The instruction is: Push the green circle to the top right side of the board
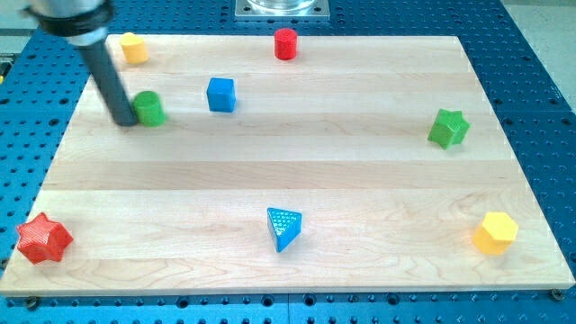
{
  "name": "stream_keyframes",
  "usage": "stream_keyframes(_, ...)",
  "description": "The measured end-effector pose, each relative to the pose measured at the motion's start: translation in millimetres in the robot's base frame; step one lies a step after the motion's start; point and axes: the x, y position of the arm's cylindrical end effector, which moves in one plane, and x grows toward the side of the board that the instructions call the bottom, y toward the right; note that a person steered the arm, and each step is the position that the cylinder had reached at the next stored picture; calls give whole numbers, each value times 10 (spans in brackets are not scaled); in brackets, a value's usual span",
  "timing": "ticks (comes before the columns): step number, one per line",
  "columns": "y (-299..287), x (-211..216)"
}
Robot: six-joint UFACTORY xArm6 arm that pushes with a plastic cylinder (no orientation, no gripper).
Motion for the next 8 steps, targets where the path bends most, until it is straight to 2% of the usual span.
stream_keyframes(1, 732, 62)
stream_keyframes(4, 949, -303)
stream_keyframes(6, 2125, -318)
stream_keyframes(7, 1389, -272)
stream_keyframes(8, 1918, -569)
